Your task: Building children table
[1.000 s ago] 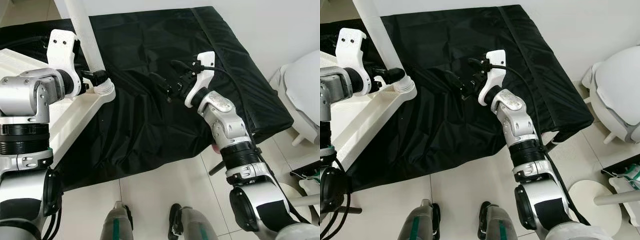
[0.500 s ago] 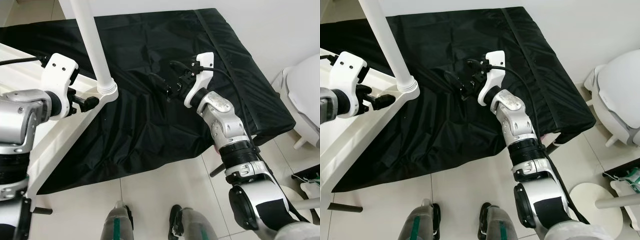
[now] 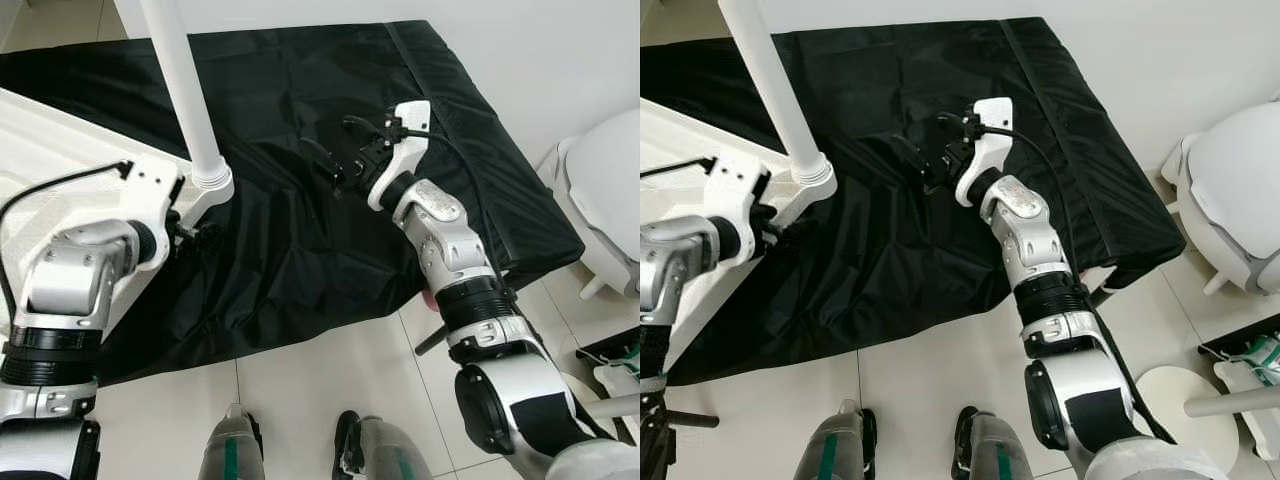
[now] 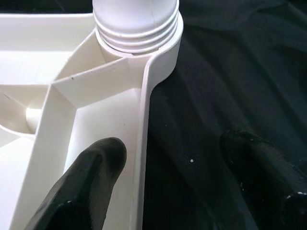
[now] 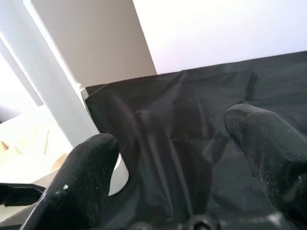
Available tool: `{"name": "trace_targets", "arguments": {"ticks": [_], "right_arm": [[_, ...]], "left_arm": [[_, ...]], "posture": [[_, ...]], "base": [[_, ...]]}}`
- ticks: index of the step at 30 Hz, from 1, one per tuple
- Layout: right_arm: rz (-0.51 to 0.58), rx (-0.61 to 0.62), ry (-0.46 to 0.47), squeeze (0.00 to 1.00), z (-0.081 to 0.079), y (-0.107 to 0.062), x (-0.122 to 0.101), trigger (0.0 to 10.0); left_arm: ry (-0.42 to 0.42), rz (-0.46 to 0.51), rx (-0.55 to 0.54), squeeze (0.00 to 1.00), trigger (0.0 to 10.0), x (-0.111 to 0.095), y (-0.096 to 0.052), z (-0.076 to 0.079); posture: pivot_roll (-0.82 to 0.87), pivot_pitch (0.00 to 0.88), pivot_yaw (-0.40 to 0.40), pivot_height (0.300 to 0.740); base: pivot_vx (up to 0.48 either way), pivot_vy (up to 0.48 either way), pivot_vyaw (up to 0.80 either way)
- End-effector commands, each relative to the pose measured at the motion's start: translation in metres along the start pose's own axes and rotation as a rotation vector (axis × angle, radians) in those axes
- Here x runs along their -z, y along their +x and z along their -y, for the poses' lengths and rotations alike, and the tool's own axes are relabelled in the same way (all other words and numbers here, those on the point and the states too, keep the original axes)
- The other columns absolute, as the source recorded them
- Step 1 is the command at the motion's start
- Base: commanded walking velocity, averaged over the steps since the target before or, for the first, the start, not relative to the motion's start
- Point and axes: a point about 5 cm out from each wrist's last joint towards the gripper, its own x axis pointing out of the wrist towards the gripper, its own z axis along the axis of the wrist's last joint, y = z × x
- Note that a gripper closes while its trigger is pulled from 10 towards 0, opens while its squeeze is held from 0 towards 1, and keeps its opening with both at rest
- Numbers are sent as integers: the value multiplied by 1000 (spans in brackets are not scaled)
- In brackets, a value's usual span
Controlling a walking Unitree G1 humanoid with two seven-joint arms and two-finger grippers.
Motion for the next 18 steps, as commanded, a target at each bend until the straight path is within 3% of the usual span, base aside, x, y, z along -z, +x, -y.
{"name": "trace_targets", "arguments": {"ticks": [1, 11, 18], "right_arm": [[3, 28, 11, 0, 4, -7, 4, 10000], [16, 108, 46, 0, 11, -29, 15, 10000], [-18, 129, 32, 0, 15, -38, 23, 10000]], "left_arm": [[26, -13, -224, 0, 10000, 5, 2, -10], [48, 60, -318, 0, 10000, -2, 3, -17], [85, 13, -263, 0, 10000, 17, 19, -6]], "posture": [[61, 73, -22, 740], [42, 57, -19, 740], [33, 47, -21, 740]], "base": [[0, 0, 0], [0, 0, 0], [0, 0, 0]]}}
